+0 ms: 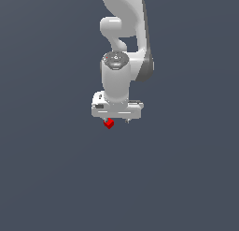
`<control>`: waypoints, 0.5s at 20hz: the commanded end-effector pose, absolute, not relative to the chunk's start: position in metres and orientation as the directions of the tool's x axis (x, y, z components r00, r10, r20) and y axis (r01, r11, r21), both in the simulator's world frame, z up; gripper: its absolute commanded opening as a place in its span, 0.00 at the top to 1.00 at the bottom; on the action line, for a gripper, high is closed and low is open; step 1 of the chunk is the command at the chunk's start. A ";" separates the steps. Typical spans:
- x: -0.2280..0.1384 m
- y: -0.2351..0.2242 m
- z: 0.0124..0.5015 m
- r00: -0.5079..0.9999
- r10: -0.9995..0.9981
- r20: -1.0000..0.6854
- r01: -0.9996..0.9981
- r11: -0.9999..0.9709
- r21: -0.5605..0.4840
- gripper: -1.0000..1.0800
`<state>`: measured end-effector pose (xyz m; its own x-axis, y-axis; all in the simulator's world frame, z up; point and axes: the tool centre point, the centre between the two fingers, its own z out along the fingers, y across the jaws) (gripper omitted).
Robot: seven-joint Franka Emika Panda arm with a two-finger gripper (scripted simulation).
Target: Pick up the red cube and move it to a goal position.
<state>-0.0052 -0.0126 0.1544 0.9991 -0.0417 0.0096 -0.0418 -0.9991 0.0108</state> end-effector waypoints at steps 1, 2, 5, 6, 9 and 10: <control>-0.009 -0.018 0.145 0.996 -0.088 0.009 -0.088 -0.996 0.010 0.04; -0.011 -0.020 0.141 0.994 -0.111 0.009 -0.111 -0.994 0.010 0.04; -0.018 -0.028 0.125 0.982 -0.190 0.008 -0.191 -0.982 0.009 0.04; -0.021 -0.031 0.119 0.975 -0.221 0.008 -0.221 -0.975 0.009 0.04; -0.031 -0.040 0.099 0.947 -0.321 0.007 -0.321 -0.947 0.008 0.04; -0.035 -0.043 0.092 0.935 -0.355 0.007 -0.355 -0.935 0.007 0.04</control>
